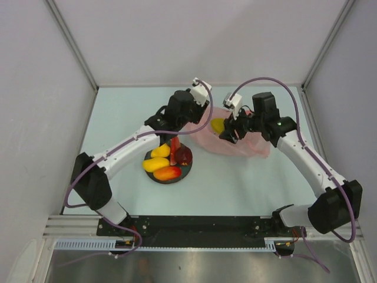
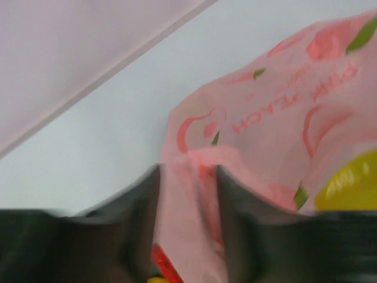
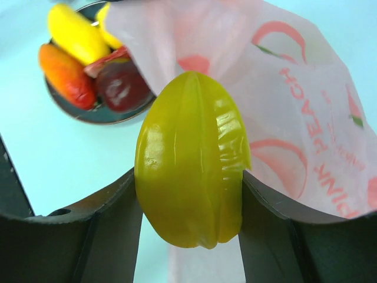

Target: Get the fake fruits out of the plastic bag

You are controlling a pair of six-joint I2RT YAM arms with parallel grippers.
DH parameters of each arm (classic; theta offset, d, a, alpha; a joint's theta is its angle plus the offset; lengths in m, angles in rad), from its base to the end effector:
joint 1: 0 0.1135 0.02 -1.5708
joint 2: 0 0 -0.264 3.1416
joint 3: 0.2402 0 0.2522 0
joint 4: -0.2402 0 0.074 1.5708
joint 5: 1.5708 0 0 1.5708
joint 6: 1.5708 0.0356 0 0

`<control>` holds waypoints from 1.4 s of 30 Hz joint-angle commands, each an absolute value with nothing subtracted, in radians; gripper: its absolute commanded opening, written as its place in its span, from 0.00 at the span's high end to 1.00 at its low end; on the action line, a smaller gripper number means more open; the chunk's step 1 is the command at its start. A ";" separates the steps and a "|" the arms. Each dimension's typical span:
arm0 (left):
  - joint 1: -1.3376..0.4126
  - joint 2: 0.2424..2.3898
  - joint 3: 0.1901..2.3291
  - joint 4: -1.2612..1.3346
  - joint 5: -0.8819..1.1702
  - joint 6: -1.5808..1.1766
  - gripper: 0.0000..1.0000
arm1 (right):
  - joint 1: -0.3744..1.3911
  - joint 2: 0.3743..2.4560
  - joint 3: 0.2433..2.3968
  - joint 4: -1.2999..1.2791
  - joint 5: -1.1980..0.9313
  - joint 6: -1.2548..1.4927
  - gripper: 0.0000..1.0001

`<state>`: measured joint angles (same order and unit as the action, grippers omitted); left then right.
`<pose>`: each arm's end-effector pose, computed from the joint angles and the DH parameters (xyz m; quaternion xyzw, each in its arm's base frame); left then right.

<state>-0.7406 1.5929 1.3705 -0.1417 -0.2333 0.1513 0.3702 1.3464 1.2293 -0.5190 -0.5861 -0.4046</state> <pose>0.2857 -0.2500 0.3432 0.2932 0.7663 -0.0720 0.5671 0.2678 0.1251 0.3403 -0.4434 0.7422 0.2504 0.4357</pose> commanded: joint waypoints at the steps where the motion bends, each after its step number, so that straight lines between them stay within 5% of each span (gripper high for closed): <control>1: -0.684 1.569 1.492 -0.202 -0.161 0.086 0.17 | 0.449 1.282 1.261 -0.574 -0.598 -0.489 0.58; 3: -0.658 1.534 1.517 -0.228 -0.143 0.074 0.00 | 0.498 1.275 1.272 -0.552 -0.557 -0.509 0.57; 13: -0.466 1.157 1.384 -0.370 -0.126 0.159 0.00 | 0.779 1.472 1.410 -0.436 -0.414 -0.572 0.53; 22: -0.327 0.801 1.112 -0.417 -0.009 0.196 0.00 | 0.877 1.882 1.677 -0.456 -0.371 -0.443 0.57; 37: -0.186 0.784 1.077 -0.430 0.170 0.107 0.00 | 0.992 2.033 1.720 -0.428 -0.278 -0.443 0.52; 42: -0.179 0.791 1.060 -0.411 0.192 0.087 0.00 | 0.997 1.997 1.657 -0.437 -0.241 -0.443 0.40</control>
